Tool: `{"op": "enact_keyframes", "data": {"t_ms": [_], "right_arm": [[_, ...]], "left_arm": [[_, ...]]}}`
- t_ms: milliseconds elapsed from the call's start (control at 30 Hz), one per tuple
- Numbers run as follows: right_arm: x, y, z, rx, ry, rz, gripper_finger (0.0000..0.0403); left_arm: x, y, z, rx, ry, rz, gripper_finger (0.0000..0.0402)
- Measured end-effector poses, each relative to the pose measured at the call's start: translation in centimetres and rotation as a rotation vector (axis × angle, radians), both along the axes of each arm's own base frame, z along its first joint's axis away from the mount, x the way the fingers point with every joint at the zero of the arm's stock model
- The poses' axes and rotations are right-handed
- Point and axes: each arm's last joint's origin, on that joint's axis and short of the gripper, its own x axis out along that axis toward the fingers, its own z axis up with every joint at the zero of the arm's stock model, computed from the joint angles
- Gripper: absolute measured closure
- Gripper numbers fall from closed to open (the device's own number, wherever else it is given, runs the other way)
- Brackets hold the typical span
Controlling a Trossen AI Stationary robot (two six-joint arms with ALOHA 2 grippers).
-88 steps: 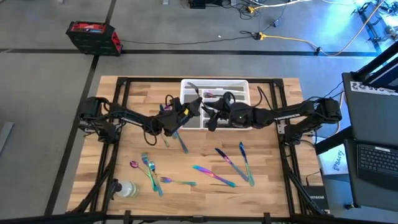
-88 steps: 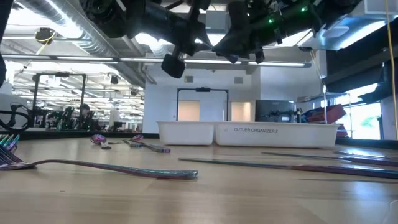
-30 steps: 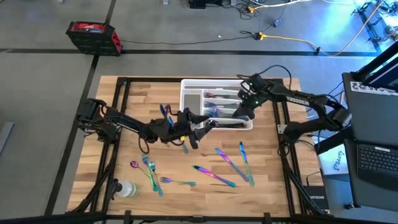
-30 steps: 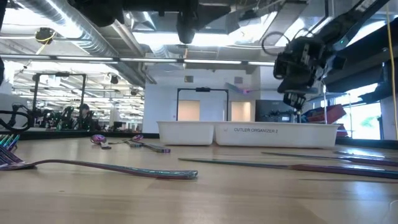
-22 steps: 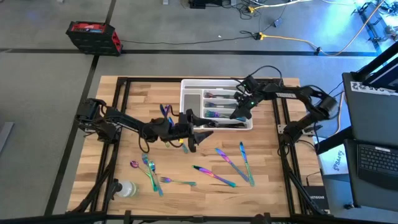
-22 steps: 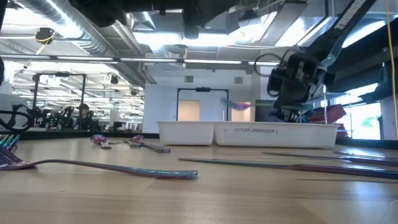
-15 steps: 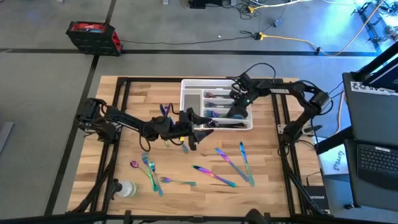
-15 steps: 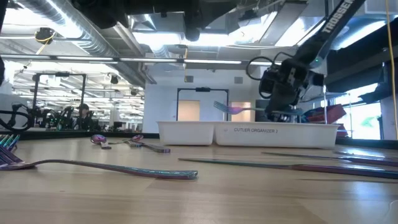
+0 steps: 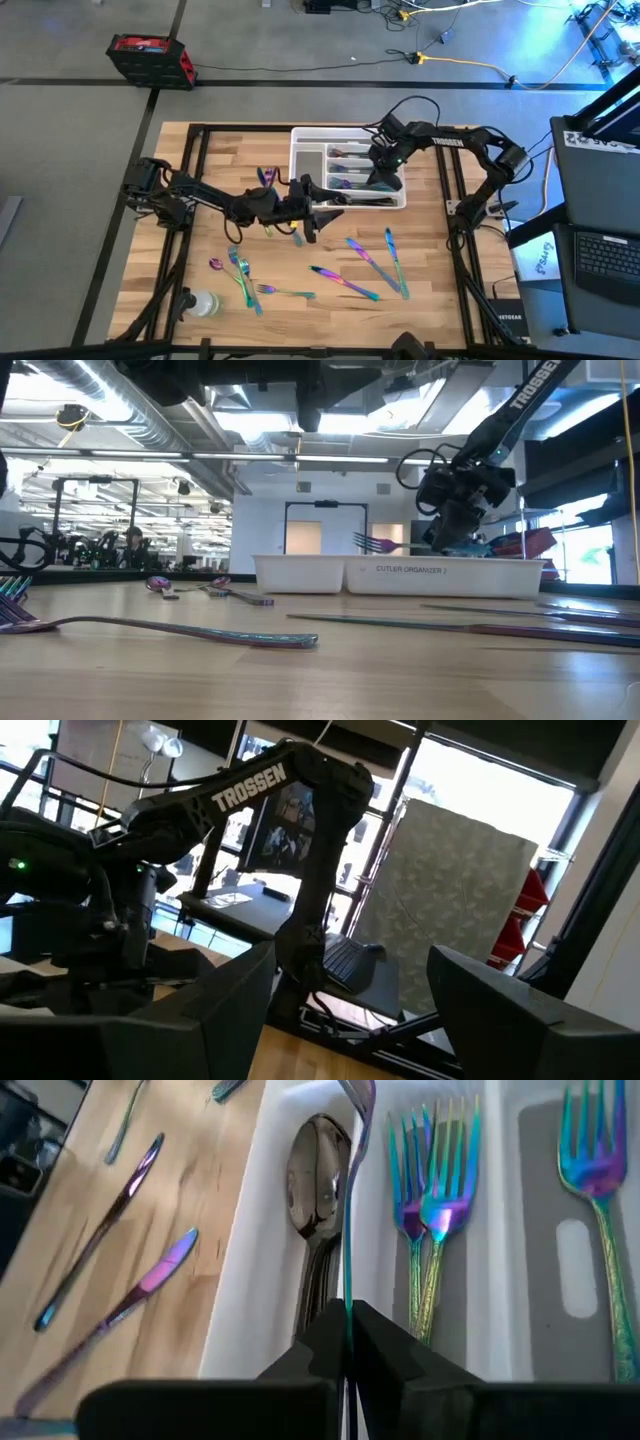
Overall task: Sort silverware
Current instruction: Put the blue fork into the tray organizer
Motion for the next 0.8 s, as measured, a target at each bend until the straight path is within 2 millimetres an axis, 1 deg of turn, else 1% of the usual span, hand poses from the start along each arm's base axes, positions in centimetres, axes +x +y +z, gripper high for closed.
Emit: {"op": "enact_keyframes", "data": {"t_ms": [233,400,667,800], "right_arm": [[0.2,-0.5,0.1,-0.054,-0.067,0.019,0.0403],[0.2,-0.5,0.0,-0.063,-0.054,0.013,0.0403],[0.3,-1.2,-2.5,0.000,0.044,-0.038,0.0403],[0.4,-1.8,-2.7,-0.005,0.034,-0.086,0.0403]], "left_arm": [[0.0,0.0,0.0,0.000,0.000,0.002,0.0151],[0.0,0.0,0.0,0.000,0.000,0.003,0.0151],[0.0,0.0,0.0,0.003,0.005,0.004,0.0151],[0.0,0.0,-0.1,0.004,0.012,0.005,0.0151]]}}
